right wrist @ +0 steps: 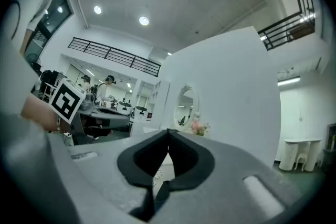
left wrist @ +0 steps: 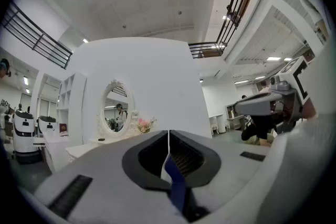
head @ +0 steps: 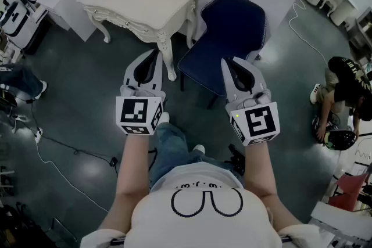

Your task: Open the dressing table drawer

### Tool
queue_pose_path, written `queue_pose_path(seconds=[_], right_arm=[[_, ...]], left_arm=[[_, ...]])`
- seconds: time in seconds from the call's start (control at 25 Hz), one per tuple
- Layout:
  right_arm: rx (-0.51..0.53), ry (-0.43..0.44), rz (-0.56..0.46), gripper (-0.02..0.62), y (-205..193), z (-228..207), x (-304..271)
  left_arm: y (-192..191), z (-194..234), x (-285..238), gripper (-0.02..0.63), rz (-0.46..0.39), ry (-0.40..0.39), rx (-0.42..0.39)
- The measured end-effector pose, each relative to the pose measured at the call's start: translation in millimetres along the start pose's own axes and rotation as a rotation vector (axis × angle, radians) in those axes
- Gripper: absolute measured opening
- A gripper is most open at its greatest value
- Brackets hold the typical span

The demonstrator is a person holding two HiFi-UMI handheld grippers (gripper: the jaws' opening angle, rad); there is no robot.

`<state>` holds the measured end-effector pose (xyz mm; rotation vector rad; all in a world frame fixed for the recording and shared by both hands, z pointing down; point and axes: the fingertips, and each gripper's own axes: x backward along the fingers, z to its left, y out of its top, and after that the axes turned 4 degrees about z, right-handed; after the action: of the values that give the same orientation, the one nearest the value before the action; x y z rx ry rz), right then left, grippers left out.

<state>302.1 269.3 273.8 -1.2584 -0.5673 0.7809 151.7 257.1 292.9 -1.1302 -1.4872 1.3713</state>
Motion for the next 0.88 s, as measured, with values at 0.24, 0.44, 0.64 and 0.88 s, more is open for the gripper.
queue_pose_path(seconds=[0.24, 0.44, 0.64, 0.88], right_arm=[[0.010, 0.015, 0.011, 0.002, -2.1, 1.0, -40.0], [0.015, 0.015, 0.027, 0.002, -2.0, 3.2, -86.5], [-0.020, 0.007, 0.020, 0.002, 2.5, 0.9, -157.0], [-0.028, -0.001, 0.038, 0.002, 7.5, 15.8, -254.2]], left_arm=[[-4.0, 28.8, -26.2, 0.006, -0.003, 0.000, 0.000], [-8.8, 69.2, -52.5, 0.006, -0.003, -0.004, 0.015], [-13.4, 129.9, -92.4, 0.006, 0.003, -0.001, 0.023], [-23.6, 217.0, -134.8, 0.006, 0.020, -0.016, 0.031]])
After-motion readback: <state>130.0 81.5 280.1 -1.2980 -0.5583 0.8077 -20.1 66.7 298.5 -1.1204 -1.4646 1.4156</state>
